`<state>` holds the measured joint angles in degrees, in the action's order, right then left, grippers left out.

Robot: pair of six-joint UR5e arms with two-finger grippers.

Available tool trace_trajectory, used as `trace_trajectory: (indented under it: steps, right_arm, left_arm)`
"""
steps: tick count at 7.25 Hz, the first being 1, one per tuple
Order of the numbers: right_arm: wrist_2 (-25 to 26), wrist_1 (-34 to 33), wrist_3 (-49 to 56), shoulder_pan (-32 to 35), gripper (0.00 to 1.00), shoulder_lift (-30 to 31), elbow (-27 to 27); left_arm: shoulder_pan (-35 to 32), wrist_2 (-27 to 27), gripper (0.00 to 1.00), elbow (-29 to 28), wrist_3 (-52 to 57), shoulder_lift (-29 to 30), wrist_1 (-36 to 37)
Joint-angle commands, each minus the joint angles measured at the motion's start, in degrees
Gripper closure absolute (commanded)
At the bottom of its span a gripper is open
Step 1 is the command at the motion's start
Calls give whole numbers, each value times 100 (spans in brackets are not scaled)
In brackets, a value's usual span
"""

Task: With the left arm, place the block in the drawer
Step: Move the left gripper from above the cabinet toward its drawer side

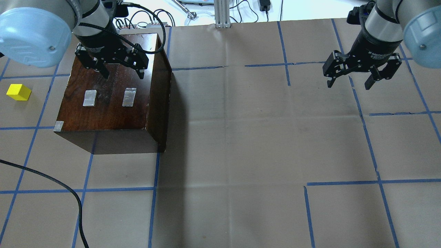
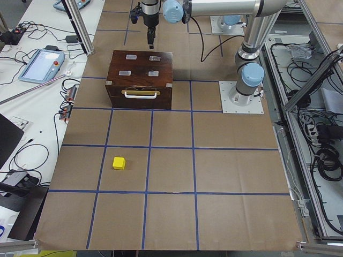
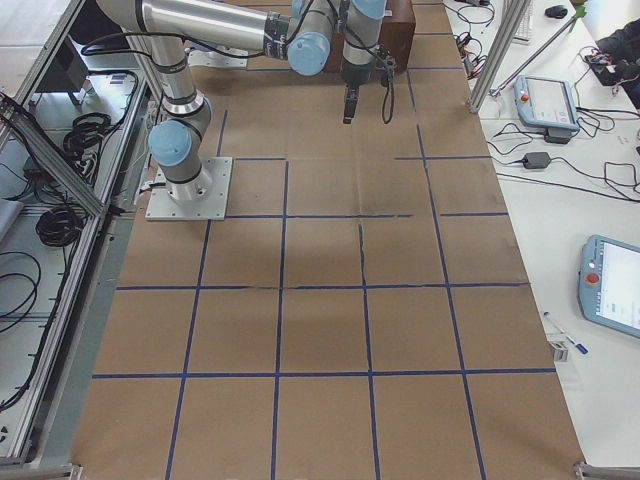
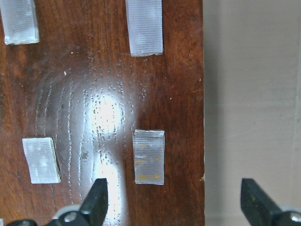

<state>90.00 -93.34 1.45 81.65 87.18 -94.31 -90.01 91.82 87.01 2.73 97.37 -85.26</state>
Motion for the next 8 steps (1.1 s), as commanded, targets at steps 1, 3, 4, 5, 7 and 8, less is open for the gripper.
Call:
trace_trajectory:
  steps: [1,3,4,5,7,8]
  right_arm:
    - [0,0,5,0,0,0,0]
    - [0,0,5,0,0,0,0]
    - [0,0,5,0,0,0,0]
    - [0,0,-4,0,0,0,0]
    - [0,0,5,0,0,0,0]
    - [0,0,5,0,0,0,0]
  left_arm:
    - [1,-24,1,0,0,10,1]
    - [1,-24,1,9,8,10,9]
    - [1,-15,1,18,26,-24,1]
    - [19,-7,1,9,52,-33,1]
    - [19,-7,1,9,52,-25,9]
    - [19,-7,1,35,61,-25,9]
